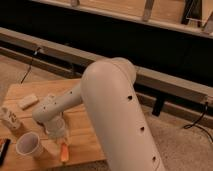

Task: Drag the pepper across the table

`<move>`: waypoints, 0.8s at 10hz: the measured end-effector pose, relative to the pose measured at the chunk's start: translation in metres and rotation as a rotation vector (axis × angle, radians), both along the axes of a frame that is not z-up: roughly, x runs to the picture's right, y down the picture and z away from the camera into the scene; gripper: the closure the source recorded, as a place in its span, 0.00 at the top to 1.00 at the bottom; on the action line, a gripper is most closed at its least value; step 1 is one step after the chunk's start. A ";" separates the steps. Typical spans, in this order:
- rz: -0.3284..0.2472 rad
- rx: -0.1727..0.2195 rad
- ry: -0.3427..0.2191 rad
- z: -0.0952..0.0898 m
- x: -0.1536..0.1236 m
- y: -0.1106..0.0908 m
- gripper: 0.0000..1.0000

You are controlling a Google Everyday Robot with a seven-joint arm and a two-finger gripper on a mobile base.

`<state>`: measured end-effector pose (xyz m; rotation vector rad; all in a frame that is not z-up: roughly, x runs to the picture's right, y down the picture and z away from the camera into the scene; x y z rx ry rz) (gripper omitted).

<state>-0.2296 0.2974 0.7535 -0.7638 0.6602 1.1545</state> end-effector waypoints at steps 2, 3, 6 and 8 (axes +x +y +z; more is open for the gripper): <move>-0.024 -0.015 -0.020 -0.012 -0.002 0.010 0.44; -0.033 -0.022 -0.028 -0.016 -0.002 0.014 0.44; -0.059 -0.052 -0.056 -0.034 -0.001 0.033 0.44; -0.084 -0.079 -0.070 -0.044 0.004 0.046 0.44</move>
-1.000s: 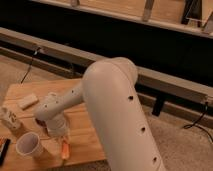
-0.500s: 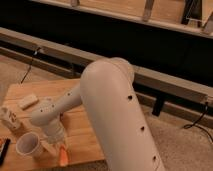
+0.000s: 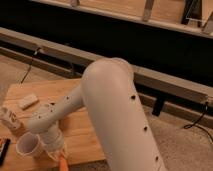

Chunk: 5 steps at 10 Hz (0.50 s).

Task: Drag the pepper across the table

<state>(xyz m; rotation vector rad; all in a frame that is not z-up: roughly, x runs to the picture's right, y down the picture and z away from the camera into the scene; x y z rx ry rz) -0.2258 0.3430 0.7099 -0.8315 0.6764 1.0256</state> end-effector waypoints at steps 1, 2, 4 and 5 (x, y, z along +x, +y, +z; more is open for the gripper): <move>-0.015 -0.016 -0.015 -0.005 0.002 0.007 0.49; -0.034 -0.034 -0.042 -0.010 0.002 0.015 0.58; -0.073 -0.073 -0.136 -0.021 -0.005 0.029 0.74; -0.086 -0.087 -0.170 -0.025 -0.007 0.033 0.74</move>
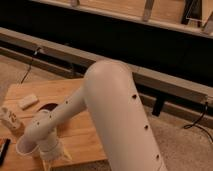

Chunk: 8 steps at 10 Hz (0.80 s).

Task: Drag the pepper across the table

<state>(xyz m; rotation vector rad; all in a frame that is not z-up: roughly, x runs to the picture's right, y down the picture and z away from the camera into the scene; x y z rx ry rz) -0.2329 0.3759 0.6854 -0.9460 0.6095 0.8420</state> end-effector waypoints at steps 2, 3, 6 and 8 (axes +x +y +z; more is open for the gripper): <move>-0.029 -0.026 -0.056 -0.005 -0.002 0.007 0.74; -0.034 -0.027 -0.058 -0.004 -0.001 0.008 0.74; 0.010 0.053 0.039 0.010 0.008 -0.015 0.74; 0.110 0.176 0.183 0.021 0.025 -0.059 0.74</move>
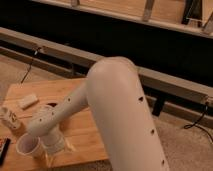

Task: Drag the pepper across the table

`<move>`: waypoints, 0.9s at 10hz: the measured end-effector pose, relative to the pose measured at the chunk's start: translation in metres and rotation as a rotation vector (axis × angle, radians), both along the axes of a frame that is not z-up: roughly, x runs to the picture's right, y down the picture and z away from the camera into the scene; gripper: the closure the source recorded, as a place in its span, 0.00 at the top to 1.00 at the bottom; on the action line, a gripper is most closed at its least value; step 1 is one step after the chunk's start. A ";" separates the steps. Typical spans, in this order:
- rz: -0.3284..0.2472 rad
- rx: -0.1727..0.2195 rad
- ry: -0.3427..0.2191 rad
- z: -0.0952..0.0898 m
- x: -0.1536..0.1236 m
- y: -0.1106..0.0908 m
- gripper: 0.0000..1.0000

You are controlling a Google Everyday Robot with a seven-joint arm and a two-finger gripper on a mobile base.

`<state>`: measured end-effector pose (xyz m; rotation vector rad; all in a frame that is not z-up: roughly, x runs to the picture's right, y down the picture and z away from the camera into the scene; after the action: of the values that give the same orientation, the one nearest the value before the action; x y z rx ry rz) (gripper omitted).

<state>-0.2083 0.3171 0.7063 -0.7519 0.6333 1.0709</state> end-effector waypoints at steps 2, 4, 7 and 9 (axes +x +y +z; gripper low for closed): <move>0.062 0.073 0.093 0.005 0.017 -0.024 0.74; 0.110 0.108 0.159 0.006 0.024 -0.033 0.74; 0.112 0.109 0.163 0.006 0.023 -0.033 0.74; 0.112 0.108 0.163 0.006 0.023 -0.033 0.74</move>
<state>-0.1853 0.2843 0.7121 -0.6158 0.6716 1.2691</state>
